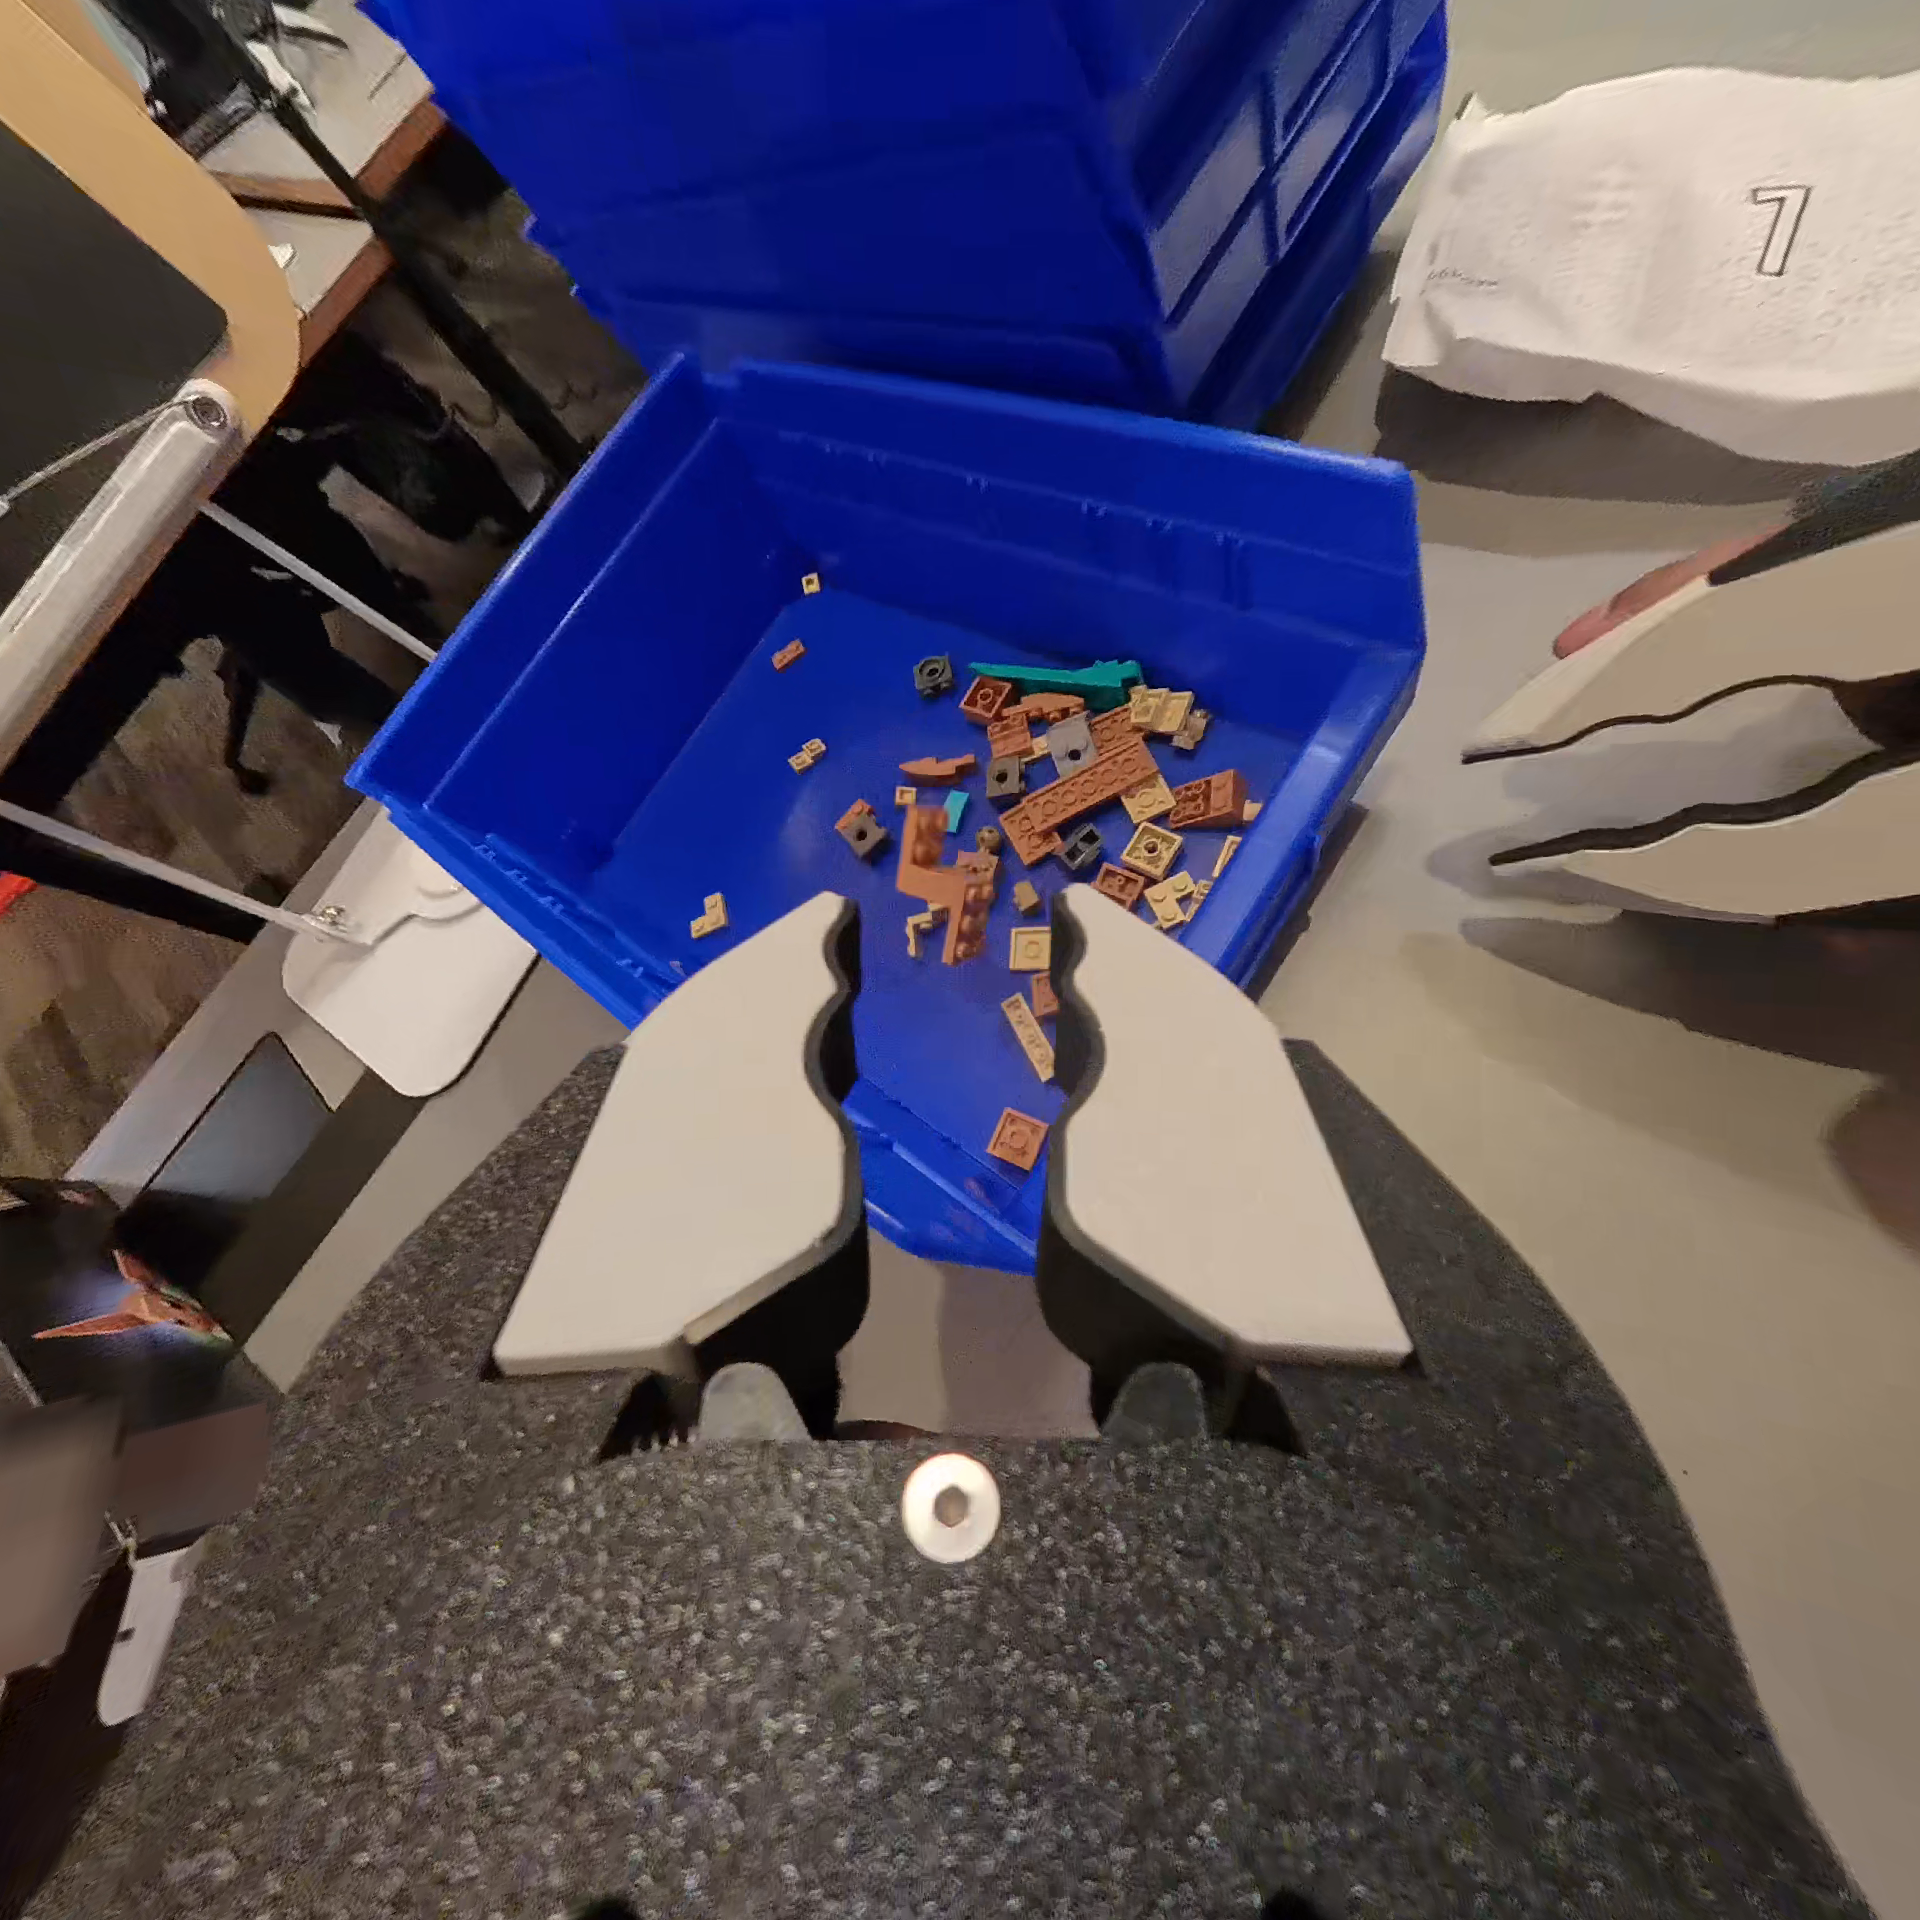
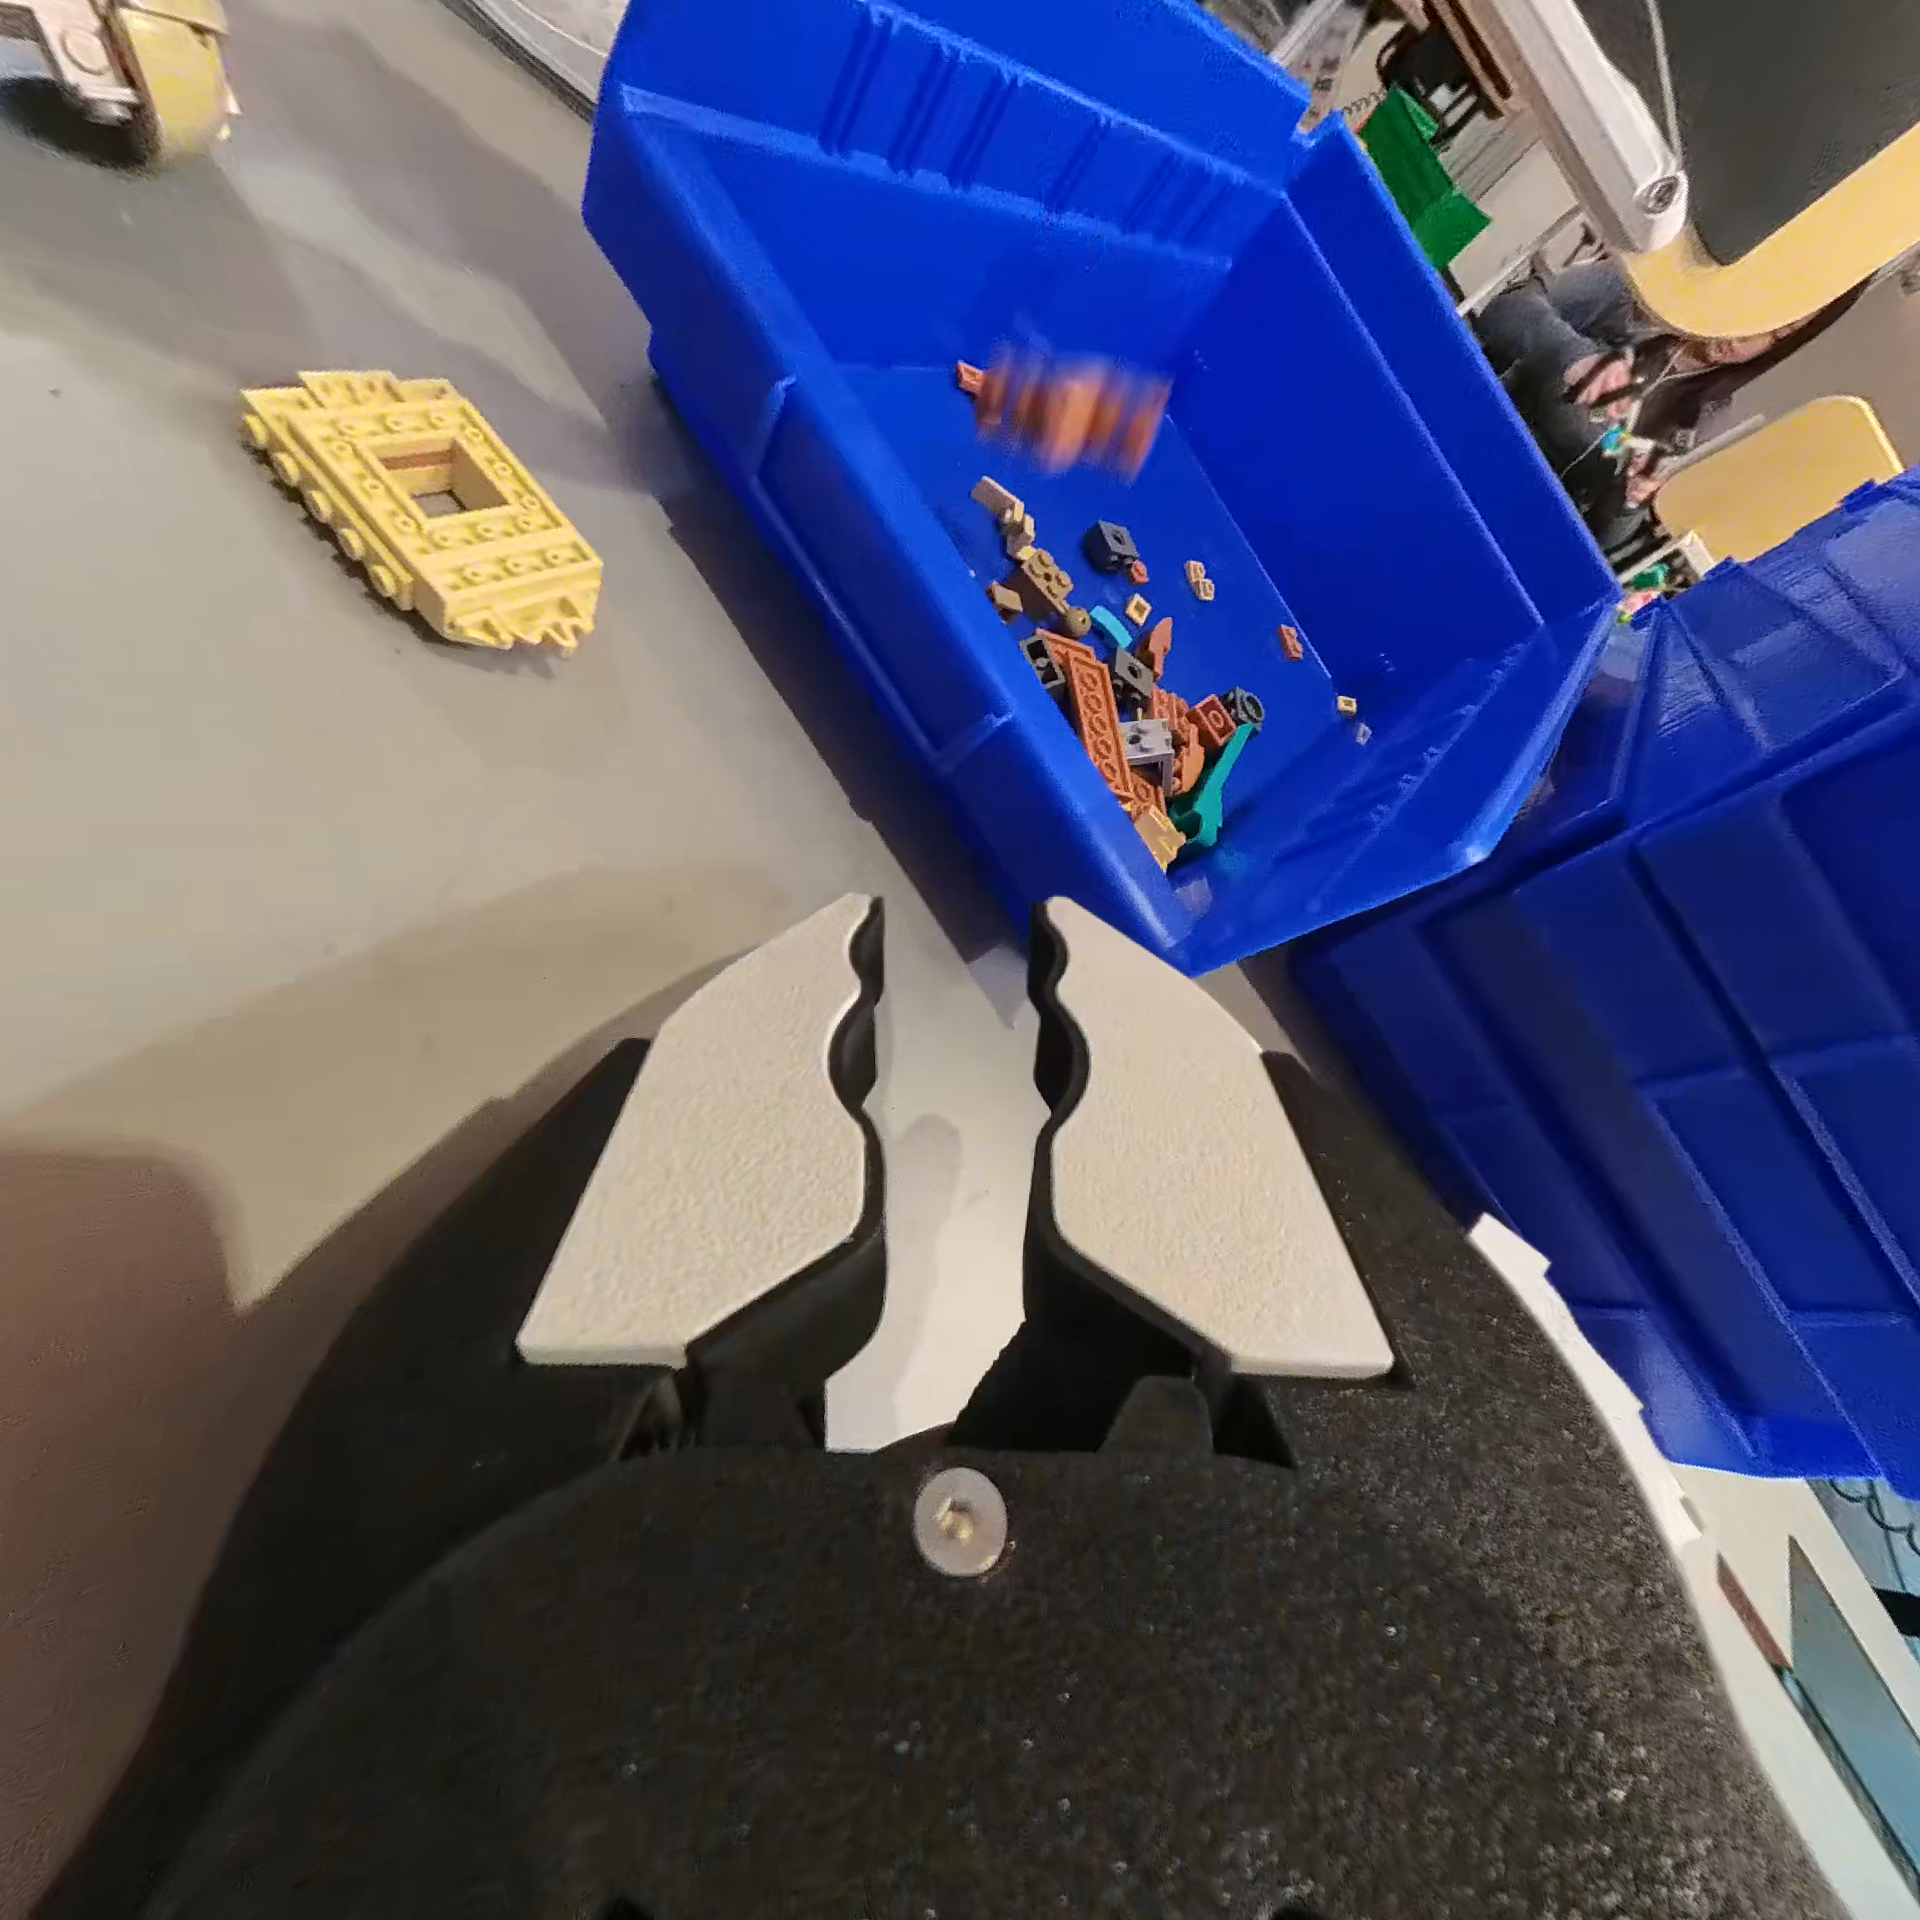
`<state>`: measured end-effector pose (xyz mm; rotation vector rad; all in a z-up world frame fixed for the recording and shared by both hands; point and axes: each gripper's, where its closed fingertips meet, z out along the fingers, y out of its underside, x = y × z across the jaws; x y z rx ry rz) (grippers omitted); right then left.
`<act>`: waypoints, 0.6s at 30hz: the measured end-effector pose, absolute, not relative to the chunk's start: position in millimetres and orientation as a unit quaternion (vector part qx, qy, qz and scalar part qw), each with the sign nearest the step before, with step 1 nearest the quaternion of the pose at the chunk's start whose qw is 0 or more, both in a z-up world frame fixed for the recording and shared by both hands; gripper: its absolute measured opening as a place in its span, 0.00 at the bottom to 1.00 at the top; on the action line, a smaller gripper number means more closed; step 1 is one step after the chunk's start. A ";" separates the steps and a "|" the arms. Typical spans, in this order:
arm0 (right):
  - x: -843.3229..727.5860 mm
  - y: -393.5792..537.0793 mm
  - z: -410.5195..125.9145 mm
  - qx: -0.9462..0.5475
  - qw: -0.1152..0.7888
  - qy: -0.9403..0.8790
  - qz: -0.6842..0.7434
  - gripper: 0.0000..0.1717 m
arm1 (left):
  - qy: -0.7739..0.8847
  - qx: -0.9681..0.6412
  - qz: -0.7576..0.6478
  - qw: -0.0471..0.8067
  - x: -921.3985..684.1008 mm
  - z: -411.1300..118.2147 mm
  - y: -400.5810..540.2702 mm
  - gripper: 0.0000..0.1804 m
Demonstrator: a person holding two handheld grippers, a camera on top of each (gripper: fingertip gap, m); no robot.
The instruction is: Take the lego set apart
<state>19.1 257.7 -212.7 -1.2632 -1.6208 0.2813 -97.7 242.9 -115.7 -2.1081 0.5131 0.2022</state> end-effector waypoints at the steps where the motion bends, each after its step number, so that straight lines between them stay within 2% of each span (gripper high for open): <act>1: 19.9 257.3 -213.8 -0.524 0.506 -0.674 0.118 0.15 | 0.211 -0.853 0.080 0.471 -96.9 -117.6 237.9 0.19; 11: 8.1 222.7 -227.3 -0.499 0.467 -0.716 0.142 0.15 | 0.238 -0.869 -0.002 0.434 -103.0 -177.1 130.3 0.20; 18: -2.2 192.9 -232.2 -0.475 0.448 -0.739 0.167 0.15 | 0.250 -0.889 -0.046 0.380 -121.9 -212.1 110.9 0.23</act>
